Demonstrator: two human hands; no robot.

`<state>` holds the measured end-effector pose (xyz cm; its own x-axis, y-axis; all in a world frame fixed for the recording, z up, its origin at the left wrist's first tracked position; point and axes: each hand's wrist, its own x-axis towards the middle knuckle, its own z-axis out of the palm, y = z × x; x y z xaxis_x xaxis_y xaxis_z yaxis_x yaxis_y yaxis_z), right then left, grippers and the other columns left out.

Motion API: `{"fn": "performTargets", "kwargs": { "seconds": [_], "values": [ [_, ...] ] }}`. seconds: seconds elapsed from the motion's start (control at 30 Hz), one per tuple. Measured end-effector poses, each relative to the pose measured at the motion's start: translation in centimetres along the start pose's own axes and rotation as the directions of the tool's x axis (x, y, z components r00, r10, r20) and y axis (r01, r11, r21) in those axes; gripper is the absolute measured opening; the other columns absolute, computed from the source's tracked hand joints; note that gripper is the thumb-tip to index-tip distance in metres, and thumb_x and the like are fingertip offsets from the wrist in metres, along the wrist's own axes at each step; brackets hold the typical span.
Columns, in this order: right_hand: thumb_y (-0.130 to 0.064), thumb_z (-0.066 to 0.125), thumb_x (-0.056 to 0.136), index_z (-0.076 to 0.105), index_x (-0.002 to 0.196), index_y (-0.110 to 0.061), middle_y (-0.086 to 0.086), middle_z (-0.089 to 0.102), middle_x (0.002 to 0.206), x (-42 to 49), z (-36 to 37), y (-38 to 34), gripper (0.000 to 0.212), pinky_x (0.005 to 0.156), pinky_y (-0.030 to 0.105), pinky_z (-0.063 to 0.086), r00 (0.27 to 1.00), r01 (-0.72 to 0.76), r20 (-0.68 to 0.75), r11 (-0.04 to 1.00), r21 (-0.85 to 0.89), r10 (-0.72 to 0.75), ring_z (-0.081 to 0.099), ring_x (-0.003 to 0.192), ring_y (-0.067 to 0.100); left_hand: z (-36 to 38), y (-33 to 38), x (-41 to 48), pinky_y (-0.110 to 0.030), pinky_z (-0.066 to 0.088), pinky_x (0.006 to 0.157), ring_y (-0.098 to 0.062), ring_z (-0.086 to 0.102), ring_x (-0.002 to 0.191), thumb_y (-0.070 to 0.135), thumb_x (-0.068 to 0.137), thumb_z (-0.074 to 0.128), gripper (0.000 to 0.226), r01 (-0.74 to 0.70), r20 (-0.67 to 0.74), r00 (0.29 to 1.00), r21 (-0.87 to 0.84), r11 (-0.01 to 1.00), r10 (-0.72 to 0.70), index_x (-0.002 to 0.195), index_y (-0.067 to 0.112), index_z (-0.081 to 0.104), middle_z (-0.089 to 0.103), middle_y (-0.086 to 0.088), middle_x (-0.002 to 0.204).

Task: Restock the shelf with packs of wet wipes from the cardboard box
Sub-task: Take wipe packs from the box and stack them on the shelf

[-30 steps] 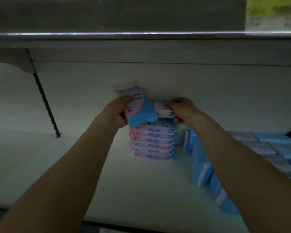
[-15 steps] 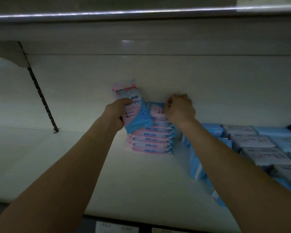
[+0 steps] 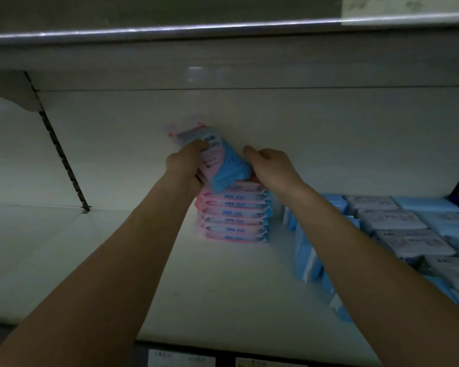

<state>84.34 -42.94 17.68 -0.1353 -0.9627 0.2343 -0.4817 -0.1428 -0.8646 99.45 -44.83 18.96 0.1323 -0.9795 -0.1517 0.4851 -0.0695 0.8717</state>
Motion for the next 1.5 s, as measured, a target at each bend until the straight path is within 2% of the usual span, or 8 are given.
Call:
{"fn": "performTargets", "kwargs": {
  "seconds": [0.13,0.3,0.47,0.7,0.77,1.0,1.3,1.5],
  "values": [
    [-0.046,0.057,0.088,0.065,0.104,0.004,0.021,0.07,0.09,-0.5,-1.2,-0.1,0.053,0.067,0.033,0.052,0.994,-0.106,0.031,0.977,0.184,0.102,0.062,0.071,0.019,0.5,-0.1,-1.0,-0.044,0.052,0.083,-0.028,0.064,0.081,0.001,0.094,0.055,0.006,0.142,0.066,0.988,-0.088,0.986,-0.136,0.098,0.001,0.059,0.066,-0.018,0.092],
    [-0.017,0.066,0.089,0.061,0.098,-0.012,0.007,0.07,0.083,-0.4,-1.9,-0.1,0.012,0.051,0.023,0.053,0.905,-0.337,0.38,0.868,0.364,0.192,0.069,0.062,0.014,1.0,0.4,-1.7,-0.042,0.055,0.074,-0.026,0.063,0.077,0.004,0.093,0.056,0.008,0.157,0.125,0.979,0.037,0.987,-0.16,0.1,0.001,0.059,0.065,-0.017,0.088],
    [-0.012,0.07,0.085,0.061,0.085,-0.003,0.008,0.06,0.07,1.5,-2.5,0.1,0.012,0.047,0.021,0.048,0.955,-0.285,0.184,0.899,0.332,0.234,0.056,0.05,0.013,-0.6,1.6,0.2,-0.023,0.052,0.044,-0.019,0.059,0.064,0.016,0.086,0.07,0.022,0.052,-0.055,0.998,0.362,0.931,-0.034,0.099,0.004,0.059,0.065,-0.013,0.092],
    [-0.007,0.063,0.083,0.063,0.105,-0.002,0.01,0.049,0.069,2.2,-2.1,1.8,0.023,0.045,0.023,0.033,0.984,-0.177,0.036,0.982,0.061,0.175,0.043,0.056,0.019,-1.6,0.6,1.6,-0.021,0.039,0.048,-0.015,0.047,0.061,0.024,0.093,0.062,0.032,-0.075,-0.018,0.989,0.803,0.592,0.15,0.066,0.011,0.049,0.05,-0.003,0.067],
    [-0.011,0.06,0.084,0.064,0.086,-0.01,0.009,0.049,0.067,2.2,-2.0,1.8,0.005,0.049,0.024,0.034,0.993,-0.113,0.034,0.992,-0.053,0.115,0.046,0.061,0.019,-1.5,0.4,1.4,-0.022,0.037,0.05,-0.019,0.049,0.066,0.028,0.092,0.063,0.034,-0.109,-0.001,0.98,0.835,0.539,0.199,0.066,0.008,0.052,0.05,-0.004,0.067],
    [-0.043,0.061,0.09,0.043,0.133,-0.013,-0.003,0.058,0.099,0.8,-1.7,1.0,0.055,0.041,0.018,0.046,0.935,-0.243,0.275,0.969,0.033,0.225,0.056,0.069,0.003,-1.2,0.1,0.2,-0.057,0.041,0.098,-0.038,0.05,0.121,0.052,0.091,0.055,0.064,0.106,0.029,0.979,0.774,0.624,-0.203,0.139,0.012,0.041,0.048,-0.017,0.137],
    [-0.044,0.06,0.089,0.034,0.141,-0.018,-0.003,0.052,0.118,1.1,-1.1,1.3,0.064,0.076,0.032,0.051,0.952,-0.197,0.234,0.98,-0.028,0.198,0.058,0.091,0.014,-0.4,0.6,0.5,-0.053,0.05,0.09,-0.037,0.062,0.102,0.04,0.09,0.063,0.048,0.117,0.01,0.979,0.793,0.597,-0.205,0.118,0.003,0.053,0.06,-0.021,0.118],
    [-0.054,0.063,0.082,0.025,0.149,-0.028,0.009,0.025,0.149,1.1,-0.7,0.7,0.081,0.11,0.043,0.033,0.987,0.106,0.154,0.885,-0.454,-0.04,0.029,0.136,0.031,-0.9,0.5,0.8,-0.062,0.039,0.099,-0.043,0.044,0.128,0.051,0.084,0.065,0.074,0.153,0.007,0.969,0.767,0.623,-0.246,0.138,0.006,0.043,0.044,-0.022,0.141]
  ]
}}
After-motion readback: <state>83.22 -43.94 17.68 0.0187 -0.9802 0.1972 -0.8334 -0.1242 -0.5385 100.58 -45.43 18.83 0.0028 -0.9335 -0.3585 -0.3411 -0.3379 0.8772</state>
